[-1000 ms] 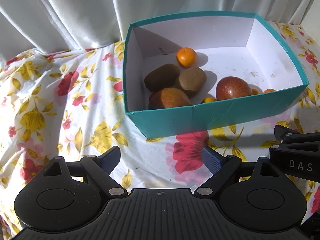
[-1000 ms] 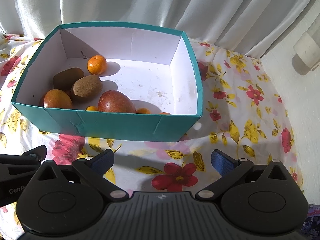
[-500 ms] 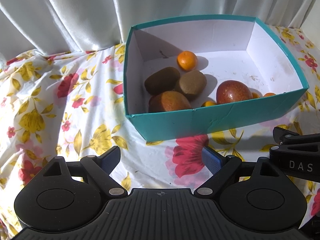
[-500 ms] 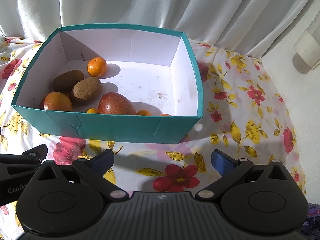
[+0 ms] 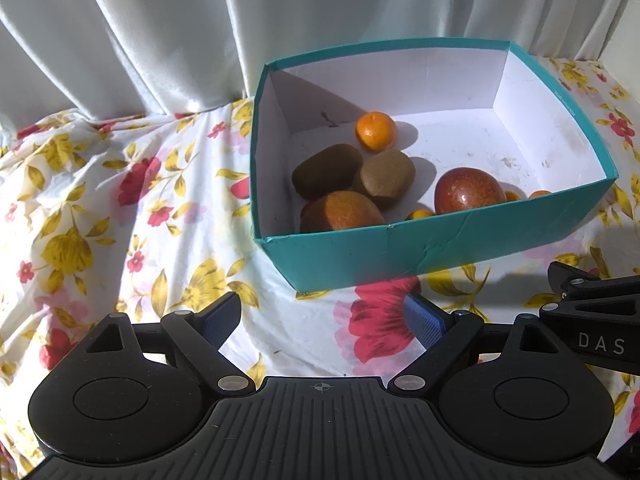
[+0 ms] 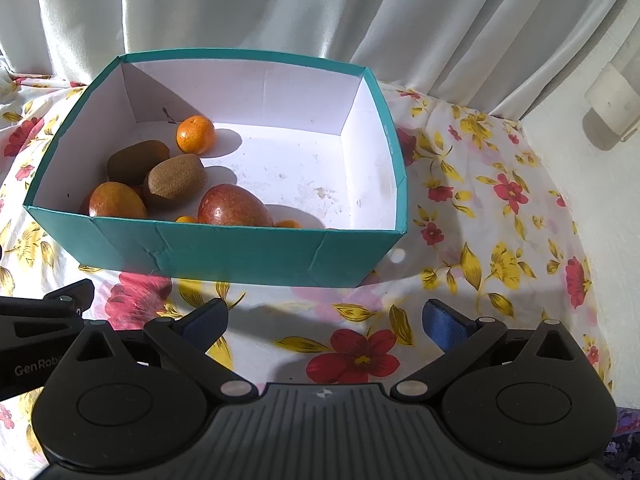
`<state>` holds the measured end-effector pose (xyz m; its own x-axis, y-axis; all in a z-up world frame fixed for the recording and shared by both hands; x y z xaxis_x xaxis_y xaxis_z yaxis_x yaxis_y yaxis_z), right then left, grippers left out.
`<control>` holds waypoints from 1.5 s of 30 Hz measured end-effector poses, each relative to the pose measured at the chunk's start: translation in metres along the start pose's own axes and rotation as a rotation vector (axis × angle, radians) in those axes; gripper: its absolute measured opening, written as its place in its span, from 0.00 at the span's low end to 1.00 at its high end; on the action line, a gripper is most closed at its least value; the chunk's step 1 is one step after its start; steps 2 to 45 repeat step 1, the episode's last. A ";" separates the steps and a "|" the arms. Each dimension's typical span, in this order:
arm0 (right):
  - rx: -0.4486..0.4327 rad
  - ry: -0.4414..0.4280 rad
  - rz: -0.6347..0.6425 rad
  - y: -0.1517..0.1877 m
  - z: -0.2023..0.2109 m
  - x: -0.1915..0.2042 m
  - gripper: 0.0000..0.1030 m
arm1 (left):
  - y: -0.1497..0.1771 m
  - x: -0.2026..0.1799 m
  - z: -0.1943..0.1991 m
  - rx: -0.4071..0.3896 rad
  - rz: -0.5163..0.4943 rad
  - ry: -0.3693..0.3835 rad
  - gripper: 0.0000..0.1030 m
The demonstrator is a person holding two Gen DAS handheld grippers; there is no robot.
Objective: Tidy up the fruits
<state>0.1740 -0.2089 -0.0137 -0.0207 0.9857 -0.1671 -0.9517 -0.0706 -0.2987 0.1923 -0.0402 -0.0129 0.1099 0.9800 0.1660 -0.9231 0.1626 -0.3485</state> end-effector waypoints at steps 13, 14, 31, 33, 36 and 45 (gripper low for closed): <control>-0.001 -0.002 -0.002 0.000 0.000 0.000 1.00 | 0.000 0.000 0.000 -0.009 -0.002 0.001 0.90; -0.001 -0.002 -0.002 0.000 0.000 0.000 1.00 | 0.000 0.000 0.000 -0.009 -0.002 0.001 0.90; -0.001 -0.002 -0.002 0.000 0.000 0.000 1.00 | 0.000 0.000 0.000 -0.009 -0.002 0.001 0.90; -0.001 -0.002 -0.002 0.000 0.000 0.000 1.00 | 0.000 0.000 0.000 -0.009 -0.002 0.001 0.90; -0.001 -0.002 -0.002 0.000 0.000 0.000 1.00 | 0.000 0.000 0.000 -0.009 -0.002 0.001 0.90; -0.001 -0.002 -0.002 0.000 0.000 0.000 1.00 | 0.000 0.000 0.000 -0.009 -0.002 0.001 0.90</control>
Point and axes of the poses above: each gripper's, at about its wrist camera, not at the fingertips, and z roughly against the way its jaws point, x to its left, y to its underside, the point moved 10 cm from there along -z, roughly the way its jaws point, and after that the axes turned 5 degrees about x, right-handed, at the moved point
